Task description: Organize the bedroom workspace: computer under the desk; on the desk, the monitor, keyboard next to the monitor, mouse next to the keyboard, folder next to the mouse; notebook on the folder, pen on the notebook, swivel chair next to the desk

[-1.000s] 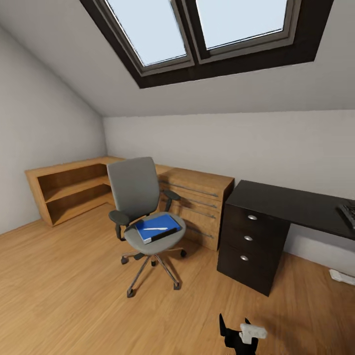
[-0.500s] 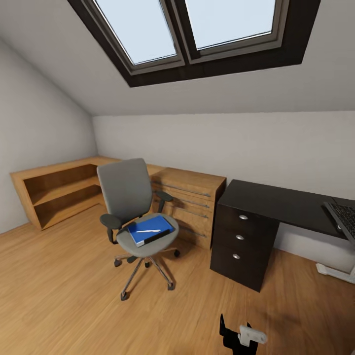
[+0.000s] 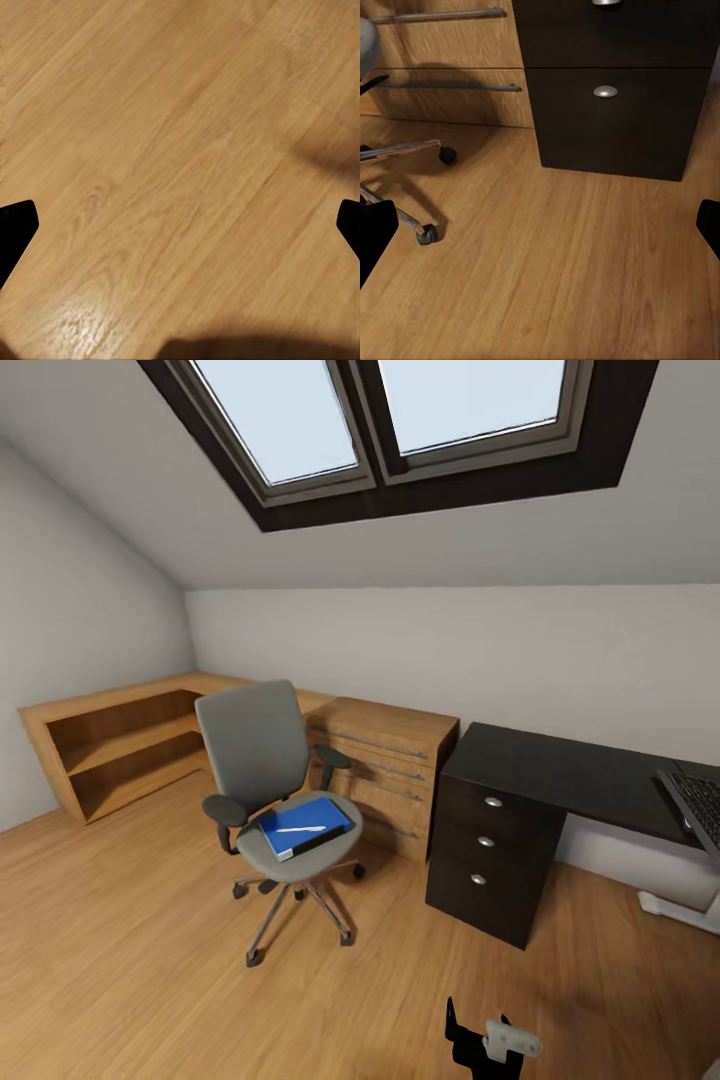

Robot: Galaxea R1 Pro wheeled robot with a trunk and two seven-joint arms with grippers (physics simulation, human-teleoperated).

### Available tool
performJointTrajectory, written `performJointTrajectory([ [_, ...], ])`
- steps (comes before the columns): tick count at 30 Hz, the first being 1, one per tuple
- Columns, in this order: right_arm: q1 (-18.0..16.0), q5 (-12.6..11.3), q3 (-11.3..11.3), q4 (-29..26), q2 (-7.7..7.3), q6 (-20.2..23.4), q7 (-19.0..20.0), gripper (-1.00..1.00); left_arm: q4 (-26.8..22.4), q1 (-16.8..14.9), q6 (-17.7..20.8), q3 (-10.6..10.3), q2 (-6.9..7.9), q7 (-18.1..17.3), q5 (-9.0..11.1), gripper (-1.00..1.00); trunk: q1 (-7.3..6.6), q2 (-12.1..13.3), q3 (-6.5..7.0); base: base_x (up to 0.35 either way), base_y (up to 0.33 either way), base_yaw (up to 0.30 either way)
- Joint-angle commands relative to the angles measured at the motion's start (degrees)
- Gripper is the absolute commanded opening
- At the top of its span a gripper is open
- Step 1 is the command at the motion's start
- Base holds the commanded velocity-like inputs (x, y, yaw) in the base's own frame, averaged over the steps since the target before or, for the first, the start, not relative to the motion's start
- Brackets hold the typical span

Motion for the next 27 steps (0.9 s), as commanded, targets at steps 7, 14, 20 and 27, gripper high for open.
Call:
performJointTrajectory([
  [7, -0.1, -0.3, 0.0, 0.1, -0.08, -0.2, 0.2, 1.00, 0.0, 0.0, -0.2, -0.4, 0.02, 0.3, 0.6, 1.00, -1.55, 2.8, 0.56, 0.000, 0.000, 0.000],
  [14, -0.1, -0.3, 0.0, 0.1, -0.13, -0.2, 0.2, 1.00, 0.0, 0.0, -0.2, -0.4, 0.02, 0.3, 0.6, 1.00, -3.09, 5.6, 1.24, 0.000, 0.000, 0.000],
  [20, -0.1, -0.3, -0.1, 0.1, -0.28, -0.2, 0.2, 1.00, 0.0, 0.0, -0.2, -0.4, 0.02, 0.3, 0.6, 1.00, -4.41, 8.0, 2.19, 0.000, 0.000, 0.000],
  [27, -0.1, -0.4, -0.1, 0.1, -0.36, -0.2, 0.1, 1.00, 0.0, 0.0, -0.2, -0.4, 0.02, 0.3, 0.6, 1.00, -5.94, 10.8, 3.43, 0.000, 0.000, 0.000],
])
